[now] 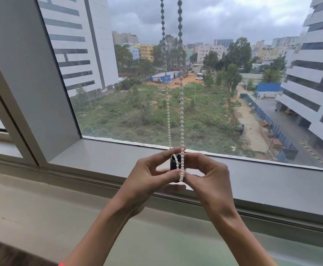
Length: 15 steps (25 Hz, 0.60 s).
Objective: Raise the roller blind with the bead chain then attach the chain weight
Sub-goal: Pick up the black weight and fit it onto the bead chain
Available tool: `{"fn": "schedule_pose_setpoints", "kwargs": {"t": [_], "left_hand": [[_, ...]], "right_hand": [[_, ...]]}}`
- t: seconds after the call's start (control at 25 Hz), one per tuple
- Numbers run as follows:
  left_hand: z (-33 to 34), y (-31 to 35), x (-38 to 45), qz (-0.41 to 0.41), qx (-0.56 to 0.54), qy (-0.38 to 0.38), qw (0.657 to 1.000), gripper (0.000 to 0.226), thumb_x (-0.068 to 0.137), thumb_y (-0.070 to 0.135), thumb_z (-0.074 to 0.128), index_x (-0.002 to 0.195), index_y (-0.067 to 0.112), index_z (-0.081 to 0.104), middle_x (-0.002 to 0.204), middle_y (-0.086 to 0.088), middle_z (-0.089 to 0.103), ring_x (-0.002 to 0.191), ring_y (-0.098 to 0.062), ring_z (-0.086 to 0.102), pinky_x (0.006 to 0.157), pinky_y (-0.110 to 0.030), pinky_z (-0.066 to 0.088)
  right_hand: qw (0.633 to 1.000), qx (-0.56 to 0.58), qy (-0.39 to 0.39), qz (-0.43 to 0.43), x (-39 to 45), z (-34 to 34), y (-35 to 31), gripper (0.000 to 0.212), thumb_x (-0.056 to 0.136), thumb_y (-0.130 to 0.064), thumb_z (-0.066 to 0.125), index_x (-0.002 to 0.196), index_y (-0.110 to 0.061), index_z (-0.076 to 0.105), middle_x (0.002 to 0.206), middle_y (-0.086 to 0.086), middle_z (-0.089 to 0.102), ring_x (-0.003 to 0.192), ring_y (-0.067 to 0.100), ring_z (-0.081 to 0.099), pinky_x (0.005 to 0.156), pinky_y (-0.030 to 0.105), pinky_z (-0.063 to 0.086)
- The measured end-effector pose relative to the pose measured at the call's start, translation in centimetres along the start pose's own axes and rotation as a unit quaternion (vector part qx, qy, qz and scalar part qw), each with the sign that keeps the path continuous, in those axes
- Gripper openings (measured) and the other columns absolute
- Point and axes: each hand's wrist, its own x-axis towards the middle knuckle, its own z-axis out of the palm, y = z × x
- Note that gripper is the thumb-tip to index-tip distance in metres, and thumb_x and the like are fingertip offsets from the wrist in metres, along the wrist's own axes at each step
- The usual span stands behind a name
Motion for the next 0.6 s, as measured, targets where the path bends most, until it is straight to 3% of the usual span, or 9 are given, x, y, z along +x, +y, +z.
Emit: {"fn": "schedule_pose_setpoints", "kwargs": {"t": [0.16,0.32,0.48,0.6], "left_hand": [[0.4,0.2,-0.3,0.003,-0.045,-0.022,0.999,0.045,0.076,0.003,0.07,0.119,0.015,0.064,0.113,-0.017,0.07,0.107,-0.036,0.065,0.085,-0.047,0.054],[0.2,0.4,-0.4,0.002,-0.054,-0.044,0.998,0.048,0.076,0.001,0.07,0.12,0.017,0.063,0.114,-0.015,0.069,0.109,-0.043,0.062,0.085,-0.042,0.055],[-0.2,1.0,-0.4,-0.007,-0.037,-0.07,0.997,0.05,0.074,0.005,0.074,0.12,0.02,0.064,0.119,-0.008,0.069,0.106,-0.03,0.066,0.088,-0.044,0.054],[0.2,0.6,-0.4,0.008,-0.053,-0.033,0.998,0.049,0.073,0.001,0.072,0.119,0.017,0.065,0.116,-0.006,0.07,0.099,-0.024,0.068,0.082,-0.036,0.055]], "right_hand": [[1.0,0.003,0.014,-0.022,-0.4,-0.1,-0.4,0.031,0.066,0.003,0.076,0.089,-0.018,0.076,0.083,-0.002,0.077,0.082,0.01,0.072,0.064,0.015,0.053],[0.999,0.018,0.016,-0.025,-0.8,0.0,-0.7,0.033,0.064,0.006,0.076,0.087,-0.018,0.075,0.082,-0.002,0.077,0.082,0.012,0.072,0.063,0.024,0.057],[0.999,0.029,0.033,-0.022,-1.1,0.1,-0.6,0.028,0.062,0.004,0.078,0.082,-0.015,0.07,0.082,0.001,0.077,0.082,0.014,0.072,0.06,0.027,0.057],[0.999,0.034,0.033,-0.007,-1.1,0.3,-0.5,0.027,0.065,0.005,0.077,0.085,-0.014,0.071,0.084,0.003,0.076,0.086,0.017,0.072,0.068,0.036,0.06]]}}
